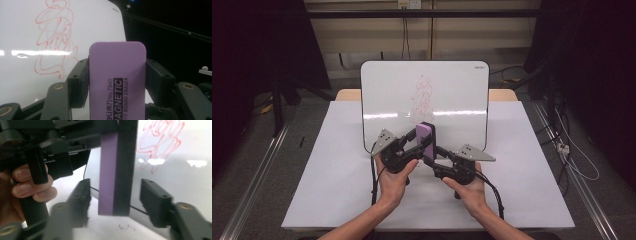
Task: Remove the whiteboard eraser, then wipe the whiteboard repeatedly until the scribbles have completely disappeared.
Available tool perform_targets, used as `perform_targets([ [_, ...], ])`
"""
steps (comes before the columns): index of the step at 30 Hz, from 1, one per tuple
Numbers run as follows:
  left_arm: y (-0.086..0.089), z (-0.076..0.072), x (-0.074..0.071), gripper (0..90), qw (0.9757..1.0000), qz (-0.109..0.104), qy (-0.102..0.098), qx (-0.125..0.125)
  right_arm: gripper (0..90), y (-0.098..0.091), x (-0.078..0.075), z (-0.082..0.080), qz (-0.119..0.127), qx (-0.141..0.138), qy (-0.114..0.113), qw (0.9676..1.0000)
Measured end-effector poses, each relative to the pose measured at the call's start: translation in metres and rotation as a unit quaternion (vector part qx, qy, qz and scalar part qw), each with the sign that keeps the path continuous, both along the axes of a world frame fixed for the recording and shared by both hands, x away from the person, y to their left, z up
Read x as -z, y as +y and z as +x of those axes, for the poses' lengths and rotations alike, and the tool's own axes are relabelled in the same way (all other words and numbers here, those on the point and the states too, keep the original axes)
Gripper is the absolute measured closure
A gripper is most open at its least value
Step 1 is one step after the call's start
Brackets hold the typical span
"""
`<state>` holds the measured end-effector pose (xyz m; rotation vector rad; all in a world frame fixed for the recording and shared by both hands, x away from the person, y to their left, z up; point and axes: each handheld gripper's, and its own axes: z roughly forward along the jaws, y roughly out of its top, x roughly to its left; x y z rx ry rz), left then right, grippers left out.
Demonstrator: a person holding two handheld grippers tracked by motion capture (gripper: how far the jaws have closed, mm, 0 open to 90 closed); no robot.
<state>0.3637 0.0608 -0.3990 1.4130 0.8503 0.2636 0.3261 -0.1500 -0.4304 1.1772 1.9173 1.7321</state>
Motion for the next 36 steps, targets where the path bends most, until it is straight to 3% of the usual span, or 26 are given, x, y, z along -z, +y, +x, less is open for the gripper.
perform_targets([
  [3,0.004,0.0,-0.002,41.1,1.0,-0.001,0.005,-0.001,35.7,-0.003,-0.001,-0.001,-0.007,0.001,0.013,0.9999],
  [6,0.011,0.0,-0.005,41.1,0.9999,0.015,-0.003,-0.004,30.2,-0.007,-0.003,-0.002,-0.029,0.002,0.009,0.9995],
  [7,0.013,0.001,-0.005,41.1,0.9997,0.025,-0.001,0.001,28.9,-0.009,-0.004,-0.003,-0.039,0.003,0.008,0.9992],
  [9,0.017,0.002,-0.006,41.1,0.9996,0.026,0.013,0.001,24.5,-0.015,-0.004,-0.003,-0.055,0.009,0.006,0.9984],
  [16,0.032,0.004,-0.009,41.1,0.9986,0.052,0.013,-0.004,18.8,-0.038,-0.004,0.003,-0.071,0.044,0.01,0.9965],
  [20,0.042,0.006,-0.014,41.1,0.9971,0.075,0.013,-0.008,15.2,-0.049,-0.003,-0.001,-0.085,0.049,0.009,0.9951],
  [23,0.047,0.006,-0.017,41.1,0.9954,0.094,0.012,-0.011,14.9,-0.061,-0.001,-0.006,-0.094,0.055,0.015,0.9939],
  [28,0.053,0.007,-0.021,41.2,0.9901,0.14,0.009,-0.01,11.1,-0.088,-0.001,-0.015,-0.114,0.083,0.01,0.99],
  [31,0.057,0.009,-0.023,41.2,0.9892,0.145,0.01,-0.014,10.4,-0.103,0.001,-0.018,-0.119,0.1,0.014,0.9877],
  [33,0.058,0.01,-0.025,41.2,0.9856,0.167,0.003,-0.023,7.7,-0.109,0.003,-0.02,-0.13,0.111,0.022,0.9851],
  [35,0.06,0.011,-0.025,41.2,0.9849,0.171,0.007,-0.025,5.7,-0.112,0.005,-0.023,-0.151,0.121,0.028,0.9808],
  [36,0.062,0.012,-0.026,41.2,0.984,0.176,0.005,-0.026,6.0,-0.114,0.005,-0.025,-0.149,0.122,0.029,0.9809],
])
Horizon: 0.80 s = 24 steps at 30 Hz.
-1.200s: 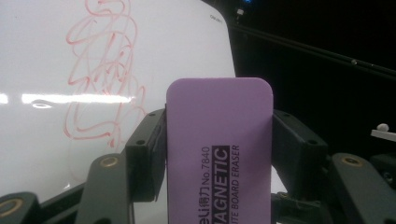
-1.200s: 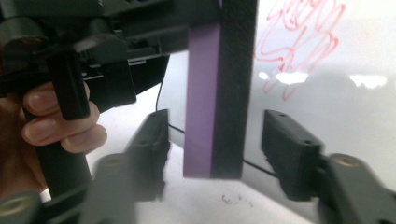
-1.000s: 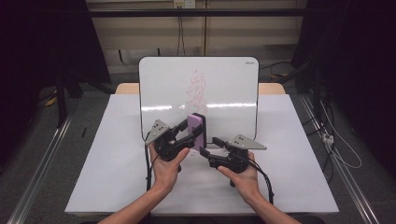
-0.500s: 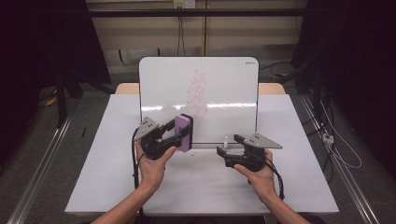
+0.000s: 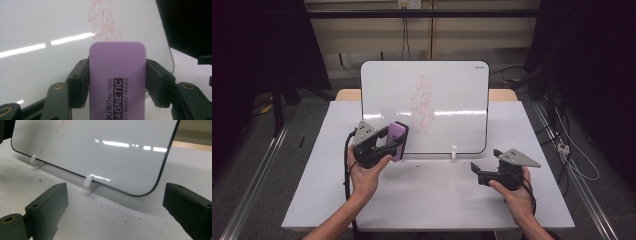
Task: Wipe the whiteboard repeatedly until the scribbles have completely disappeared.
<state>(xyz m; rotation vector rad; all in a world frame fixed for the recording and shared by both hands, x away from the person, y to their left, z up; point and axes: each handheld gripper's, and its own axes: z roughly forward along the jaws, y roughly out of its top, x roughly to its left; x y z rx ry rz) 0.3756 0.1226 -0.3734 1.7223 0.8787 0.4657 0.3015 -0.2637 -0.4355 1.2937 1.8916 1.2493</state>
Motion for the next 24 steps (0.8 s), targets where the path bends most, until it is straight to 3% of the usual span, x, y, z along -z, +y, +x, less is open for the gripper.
perform_targets([
  [5,0.005,0.001,-0.002,41.2,0.9998,0.019,-0.003,-0.008,4.7,-0.008,0.003,-0.005,0.01,0.006,0.004,0.9999],
  [10,0.006,0.004,-0.009,41.2,0.9981,0.055,-0.024,-0.013,4.8,-0.011,0.004,-0.007,0.007,0.017,0.002,0.9998],
  [15,0.002,0.009,-0.018,41.2,0.9966,0.073,-0.039,-0.01,4.6,-0.015,0.002,-0.011,0.005,0.018,-0.006,0.9998],
  [19,-0.006,0.012,-0.024,41.2,0.9927,0.102,-0.063,-0.013,4.3,-0.015,0.002,-0.013,0.008,0.01,-0.005,0.9999],
  [24,-0.02,0.018,-0.028,41.2,0.9861,0.143,-0.083,-0.014,4.3,-0.013,0.003,-0.015,0.002,-0.001,-0.008,1.0],
])
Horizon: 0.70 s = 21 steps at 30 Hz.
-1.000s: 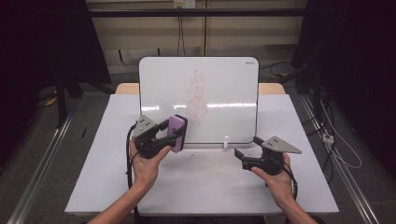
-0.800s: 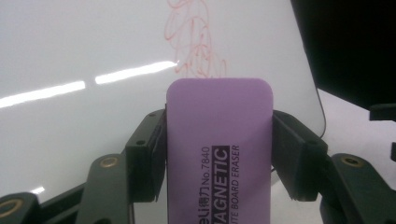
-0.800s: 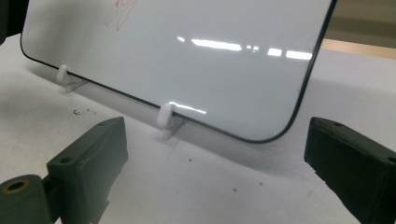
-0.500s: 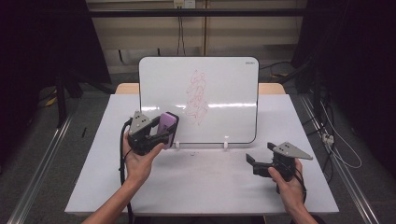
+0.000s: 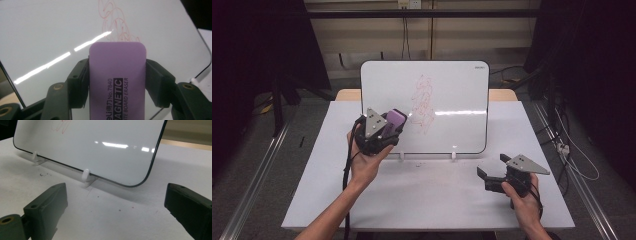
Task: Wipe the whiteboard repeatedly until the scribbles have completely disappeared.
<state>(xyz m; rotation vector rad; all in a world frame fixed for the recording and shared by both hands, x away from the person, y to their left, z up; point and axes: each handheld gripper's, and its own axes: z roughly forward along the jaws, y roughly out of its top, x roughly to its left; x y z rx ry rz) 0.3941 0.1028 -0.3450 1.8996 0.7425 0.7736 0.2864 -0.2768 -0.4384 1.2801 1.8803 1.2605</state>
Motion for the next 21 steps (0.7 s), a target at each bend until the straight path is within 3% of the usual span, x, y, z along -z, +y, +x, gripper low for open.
perform_targets([
  [8,-0.016,0.016,-0.009,41.3,0.9994,0.028,-0.021,-0.007,3.9,0.001,0.001,0.0,-0.005,-0.003,0.001,1.0],
  [12,-0.021,0.02,-0.012,41.3,0.9992,0.028,-0.025,-0.011,3.9,0.001,0.0,0.001,-0.004,-0.005,0.0,1.0],
  [16,-0.027,0.027,-0.008,41.3,0.9992,0.031,-0.021,-0.014,3.9,0.0,0.001,0.001,-0.004,-0.003,0.005,1.0],
  [21,-0.032,0.043,-0.014,41.3,0.9996,0.019,-0.006,-0.021,3.9,-0.001,0.002,0.001,-0.004,-0.004,0.004,1.0],
])
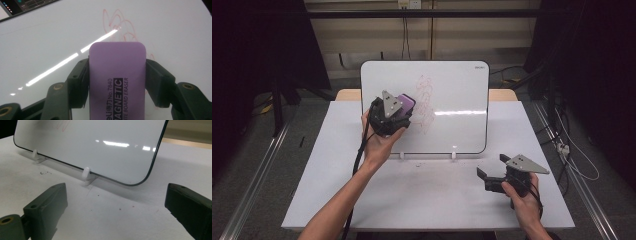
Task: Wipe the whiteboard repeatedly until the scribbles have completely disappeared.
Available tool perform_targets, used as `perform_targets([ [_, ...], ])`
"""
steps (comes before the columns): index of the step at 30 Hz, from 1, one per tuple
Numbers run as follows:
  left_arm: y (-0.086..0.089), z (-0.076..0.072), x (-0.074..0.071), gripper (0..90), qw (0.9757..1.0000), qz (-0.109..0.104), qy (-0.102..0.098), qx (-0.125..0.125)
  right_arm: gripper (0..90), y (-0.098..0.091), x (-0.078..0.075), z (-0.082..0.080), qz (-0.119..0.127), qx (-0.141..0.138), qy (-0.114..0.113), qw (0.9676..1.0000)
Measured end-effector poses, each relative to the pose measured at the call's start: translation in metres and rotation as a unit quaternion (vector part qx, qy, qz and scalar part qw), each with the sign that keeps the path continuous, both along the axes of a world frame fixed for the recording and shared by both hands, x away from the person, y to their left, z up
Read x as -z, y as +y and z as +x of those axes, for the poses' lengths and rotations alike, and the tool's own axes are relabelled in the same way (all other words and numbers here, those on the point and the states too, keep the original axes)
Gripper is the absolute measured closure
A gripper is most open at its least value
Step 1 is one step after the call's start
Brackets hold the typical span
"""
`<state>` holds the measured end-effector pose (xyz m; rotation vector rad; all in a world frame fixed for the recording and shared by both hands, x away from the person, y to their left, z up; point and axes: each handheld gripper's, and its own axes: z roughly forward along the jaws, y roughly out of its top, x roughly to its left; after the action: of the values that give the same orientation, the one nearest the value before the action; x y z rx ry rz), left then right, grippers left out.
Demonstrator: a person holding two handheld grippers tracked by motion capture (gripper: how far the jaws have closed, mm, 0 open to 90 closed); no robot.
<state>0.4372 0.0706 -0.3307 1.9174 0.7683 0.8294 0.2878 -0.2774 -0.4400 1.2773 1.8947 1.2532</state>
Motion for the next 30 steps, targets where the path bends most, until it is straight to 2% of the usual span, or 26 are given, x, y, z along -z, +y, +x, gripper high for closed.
perform_targets([
  [3,-0.003,0.011,-0.005,41.3,1.0,-0.008,0.003,-0.006,3.9,0.0,0.001,0.0,0.0,-0.001,0.002,1.0],
  [6,-0.01,0.02,-0.014,41.3,0.9999,0.004,-0.002,-0.012,3.9,0.0,0.001,0.0,-0.002,-0.001,0.001,1.0],
  [8,-0.013,0.026,-0.021,41.3,0.9998,0.002,-0.002,-0.017,3.9,-0.001,0.001,0.001,-0.001,0.002,0.002,1.0],
  [14,-0.026,0.039,-0.041,41.3,0.9986,0.038,-0.023,-0.029,3.9,-0.001,0.004,0.003,0.004,0.002,0.009,0.9999],
  [16,-0.028,0.047,-0.044,41.3,0.9983,0.041,-0.018,-0.037,3.9,-0.001,0.003,0.003,0.003,0.002,0.007,1.0],
  [19,-0.032,0.057,-0.045,41.3,0.9971,0.056,-0.02,-0.048,4.2,-0.002,0.003,0.001,0.001,0.009,0.005,1.0],
  [21,-0.036,0.06,-0.046,41.3,0.997,0.058,-0.023,-0.045,4.1,-0.002,0.003,0.001,0.002,0.009,0.005,0.9999],
  [23,-0.041,0.062,-0.045,41.3,0.9961,0.072,-0.023,-0.046,4.2,-0.003,0.004,0.002,0.004,0.011,0.008,0.9999],
  [30,-0.053,0.069,-0.031,41.4,0.9936,0.086,-0.024,-0.068,4.5,-0.001,0.005,0.002,0.003,0.006,0.008,0.9999],
])
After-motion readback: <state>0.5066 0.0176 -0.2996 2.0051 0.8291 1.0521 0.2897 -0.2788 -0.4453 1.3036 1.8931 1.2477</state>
